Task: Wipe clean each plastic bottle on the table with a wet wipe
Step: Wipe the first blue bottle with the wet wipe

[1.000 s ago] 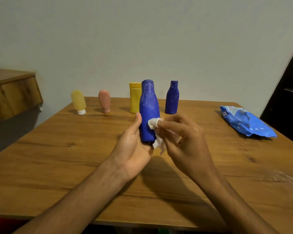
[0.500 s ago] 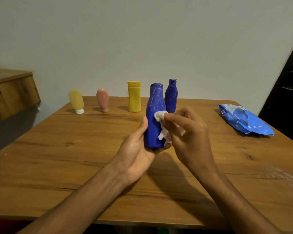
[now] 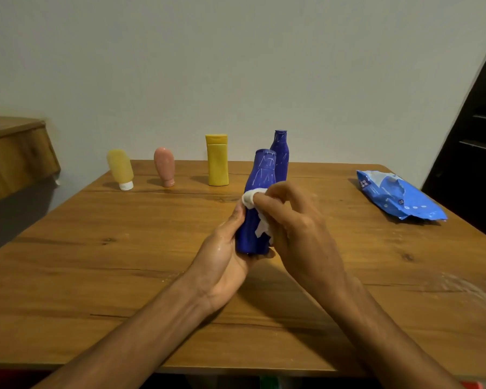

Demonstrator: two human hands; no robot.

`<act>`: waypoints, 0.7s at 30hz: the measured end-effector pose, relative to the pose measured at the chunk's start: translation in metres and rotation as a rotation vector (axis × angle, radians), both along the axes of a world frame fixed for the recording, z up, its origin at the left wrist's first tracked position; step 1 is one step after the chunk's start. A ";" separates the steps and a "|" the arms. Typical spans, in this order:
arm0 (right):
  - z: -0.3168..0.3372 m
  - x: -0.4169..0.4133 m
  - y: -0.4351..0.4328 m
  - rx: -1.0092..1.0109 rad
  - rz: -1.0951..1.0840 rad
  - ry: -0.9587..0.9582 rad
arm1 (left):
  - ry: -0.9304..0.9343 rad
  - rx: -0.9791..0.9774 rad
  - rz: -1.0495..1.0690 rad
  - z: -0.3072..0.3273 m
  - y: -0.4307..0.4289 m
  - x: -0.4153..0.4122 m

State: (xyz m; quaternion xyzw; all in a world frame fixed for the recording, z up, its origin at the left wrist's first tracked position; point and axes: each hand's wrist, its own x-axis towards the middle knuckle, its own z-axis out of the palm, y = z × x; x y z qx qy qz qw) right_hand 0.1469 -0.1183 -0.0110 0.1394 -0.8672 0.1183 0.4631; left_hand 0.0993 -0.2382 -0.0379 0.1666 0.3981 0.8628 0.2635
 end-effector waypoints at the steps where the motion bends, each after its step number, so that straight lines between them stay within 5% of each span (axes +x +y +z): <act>1: 0.001 -0.001 0.002 -0.005 -0.014 0.001 | 0.013 -0.017 0.004 -0.001 0.000 0.001; 5: 0.004 -0.002 0.005 -0.052 -0.029 -0.020 | 0.044 -0.086 0.012 -0.003 0.002 0.004; 9: -0.001 0.002 0.001 0.104 -0.058 -0.059 | 0.038 -0.102 0.054 -0.003 0.001 0.003; 21: 0.014 -0.001 0.015 0.009 -0.163 -0.022 | 0.073 -0.165 -0.008 -0.003 0.001 0.003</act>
